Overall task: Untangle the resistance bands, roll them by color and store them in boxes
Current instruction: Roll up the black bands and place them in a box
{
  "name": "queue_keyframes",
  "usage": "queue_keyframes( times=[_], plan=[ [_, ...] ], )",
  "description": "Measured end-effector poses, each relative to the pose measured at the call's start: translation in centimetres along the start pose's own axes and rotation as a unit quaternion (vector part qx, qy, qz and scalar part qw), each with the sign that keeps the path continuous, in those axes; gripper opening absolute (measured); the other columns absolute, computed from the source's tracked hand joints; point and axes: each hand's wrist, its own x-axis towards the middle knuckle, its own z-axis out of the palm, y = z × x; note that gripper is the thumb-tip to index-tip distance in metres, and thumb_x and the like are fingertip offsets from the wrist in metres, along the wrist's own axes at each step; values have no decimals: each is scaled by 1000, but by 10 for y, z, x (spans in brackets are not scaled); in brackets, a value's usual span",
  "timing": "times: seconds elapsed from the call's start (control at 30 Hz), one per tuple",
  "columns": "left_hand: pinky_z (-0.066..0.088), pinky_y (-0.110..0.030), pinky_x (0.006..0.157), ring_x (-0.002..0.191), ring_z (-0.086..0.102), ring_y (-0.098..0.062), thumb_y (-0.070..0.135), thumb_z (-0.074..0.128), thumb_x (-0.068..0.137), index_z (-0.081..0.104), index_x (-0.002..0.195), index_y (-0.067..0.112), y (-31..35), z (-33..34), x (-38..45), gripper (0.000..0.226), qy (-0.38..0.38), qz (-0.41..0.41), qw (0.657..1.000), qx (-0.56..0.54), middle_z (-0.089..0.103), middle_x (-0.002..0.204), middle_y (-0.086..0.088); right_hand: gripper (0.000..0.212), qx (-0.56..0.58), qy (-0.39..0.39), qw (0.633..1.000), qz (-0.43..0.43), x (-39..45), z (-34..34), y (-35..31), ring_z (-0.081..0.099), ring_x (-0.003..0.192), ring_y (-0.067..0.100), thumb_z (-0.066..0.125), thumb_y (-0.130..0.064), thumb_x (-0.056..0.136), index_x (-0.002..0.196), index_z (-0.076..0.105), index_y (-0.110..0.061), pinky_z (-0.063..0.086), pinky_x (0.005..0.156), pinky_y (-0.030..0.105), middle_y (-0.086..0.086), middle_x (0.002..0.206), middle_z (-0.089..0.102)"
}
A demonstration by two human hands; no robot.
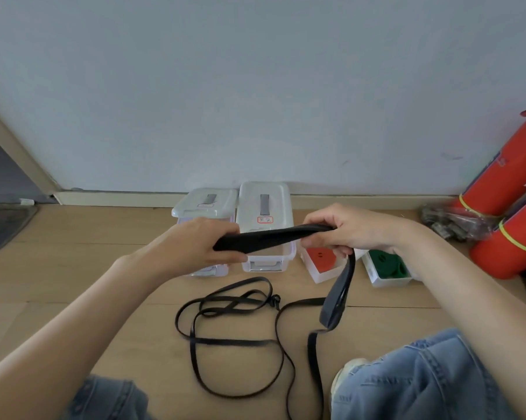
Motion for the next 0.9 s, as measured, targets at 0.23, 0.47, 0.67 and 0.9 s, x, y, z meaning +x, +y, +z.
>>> queue_keyframes(
  times=[0.23,0.47,0.67,0.9],
  plan=[
    [51,-25,75,85,67,-15,39,59,87,62,107,20,-3,-20,-13,28,-110,13,932,-345,71,98,-2,37,8,79,995,67,8,2,13,32,44,8,45,-43,94,70,50,-16,31,41,14,-9,51,35],
    [50,-29,92,111,62,-23,27,61,84,57,120,6,-8,-12,-10,42,-91,-16,828,-553,67,117,-9,50,-174,220,953,115,19,5,40,45,56,22,34,-45,97,72,56,-7,40,59,35,7,61,47],
    [56,-26,57,66,72,-22,17,53,92,56,102,10,-9,3,4,12,96,-200,889,-400,73,70,-9,46,-175,217,955,99,24,10,36,30,34,5,37,-47,96,62,45,-18,25,39,17,-8,47,36],
    [48,-26,80,90,59,-13,39,61,85,31,132,11,-12,12,6,63,-19,-218,963,-159,60,108,4,38,-264,187,945,43,16,13,7,38,46,8,37,-47,95,71,46,-19,28,46,21,-6,57,44]
  ],
)
